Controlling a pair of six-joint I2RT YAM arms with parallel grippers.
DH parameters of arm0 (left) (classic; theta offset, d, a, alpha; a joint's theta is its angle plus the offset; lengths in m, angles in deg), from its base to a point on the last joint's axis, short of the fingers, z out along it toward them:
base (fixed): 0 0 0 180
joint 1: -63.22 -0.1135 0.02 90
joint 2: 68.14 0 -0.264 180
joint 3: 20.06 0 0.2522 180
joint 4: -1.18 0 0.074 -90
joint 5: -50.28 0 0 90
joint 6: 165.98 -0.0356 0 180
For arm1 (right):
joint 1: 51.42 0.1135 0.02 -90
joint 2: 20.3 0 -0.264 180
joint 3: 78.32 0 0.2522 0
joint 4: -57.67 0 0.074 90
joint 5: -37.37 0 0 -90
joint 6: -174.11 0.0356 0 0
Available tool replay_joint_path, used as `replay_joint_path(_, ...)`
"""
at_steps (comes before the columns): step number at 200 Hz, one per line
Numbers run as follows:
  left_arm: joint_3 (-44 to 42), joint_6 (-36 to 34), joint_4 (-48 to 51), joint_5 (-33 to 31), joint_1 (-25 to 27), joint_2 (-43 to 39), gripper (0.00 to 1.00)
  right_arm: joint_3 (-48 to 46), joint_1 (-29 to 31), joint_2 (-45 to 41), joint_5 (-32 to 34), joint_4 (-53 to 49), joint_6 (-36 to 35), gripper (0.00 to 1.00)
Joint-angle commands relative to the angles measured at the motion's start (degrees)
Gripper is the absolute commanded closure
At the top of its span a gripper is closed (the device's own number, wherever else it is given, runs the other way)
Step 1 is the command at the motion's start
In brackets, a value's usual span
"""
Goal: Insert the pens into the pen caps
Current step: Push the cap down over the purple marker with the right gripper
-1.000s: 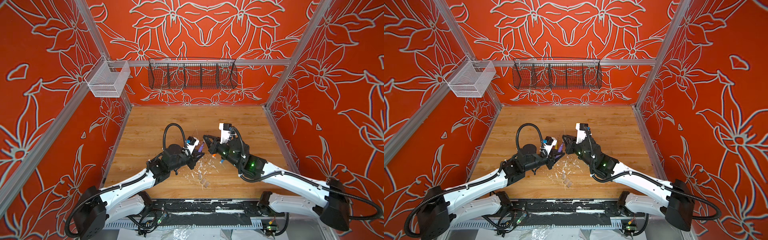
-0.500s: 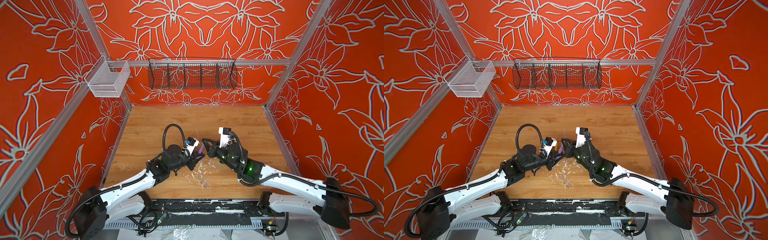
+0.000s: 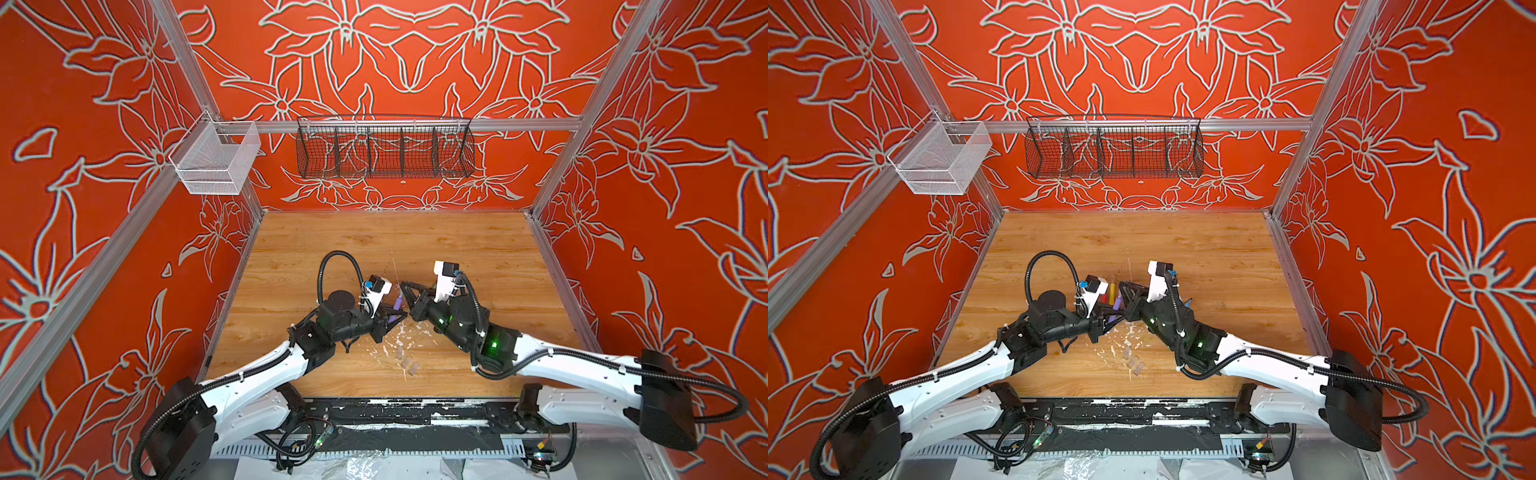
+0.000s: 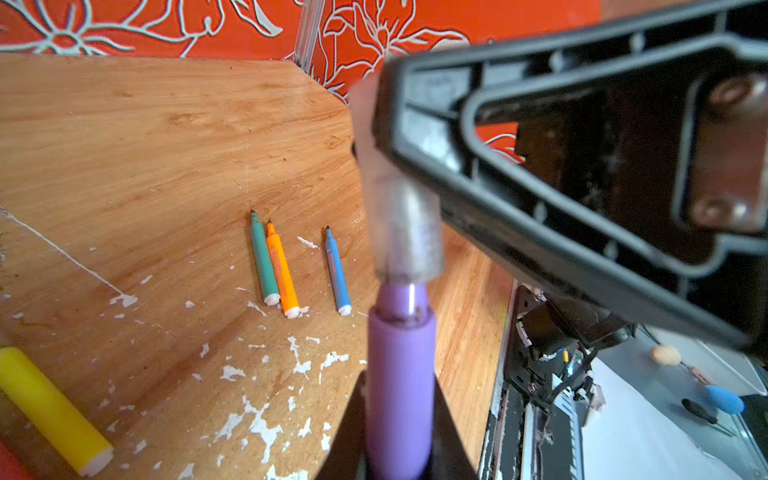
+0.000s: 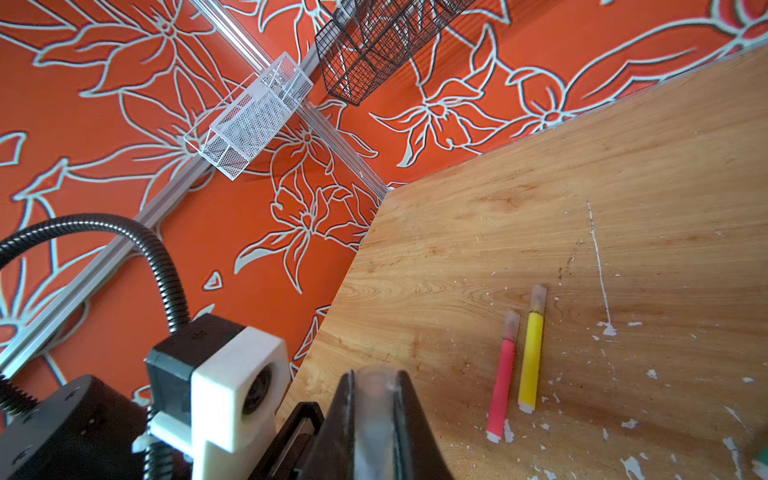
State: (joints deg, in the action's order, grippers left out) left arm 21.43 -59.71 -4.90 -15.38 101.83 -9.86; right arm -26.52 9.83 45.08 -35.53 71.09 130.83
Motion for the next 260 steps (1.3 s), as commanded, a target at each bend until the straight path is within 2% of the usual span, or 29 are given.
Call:
replay_joint_path(1,0.36,2.18,-7.13,0.15,-1.26,-3.54,1.00,-2.35,1.85,-0.96,-3.92,0.73,0.86,1.00)
replay_joint_path(58,-1.10,2.49,-8.64,1.34,-1.26,-6.69,1.00,-0.87,2.01,1.59,-10.15,1.51,-0.36,1.00)
replay_joint_path(93,-1.27,2.42,-9.17,2.12,-1.26,-6.60,1.00,-1.61,2.20,1.90,-8.92,1.56,-0.51,1.00)
replay_joint_path(112,-1.42,2.21,-9.21,1.86,-1.26,-6.54,1.00,-2.36,2.20,0.89,-8.10,1.34,-0.67,0.94)
replay_joint_path(156,-1.34,1.66,-8.99,2.13,-1.26,-6.43,1.00,-3.51,2.20,-1.31,-6.23,0.26,-1.99,0.71)
replay_joint_path(231,-1.27,0.30,-8.38,1.85,-1.26,-6.53,1.00,-5.74,2.20,-9.40,-3.12,-2.21,-4.53,0.55)
replay_joint_path(260,-0.62,-0.92,-7.45,2.37,-1.21,-5.52,1.00,-3.41,2.07,-12.63,-3.44,-3.97,-7.58,0.45)
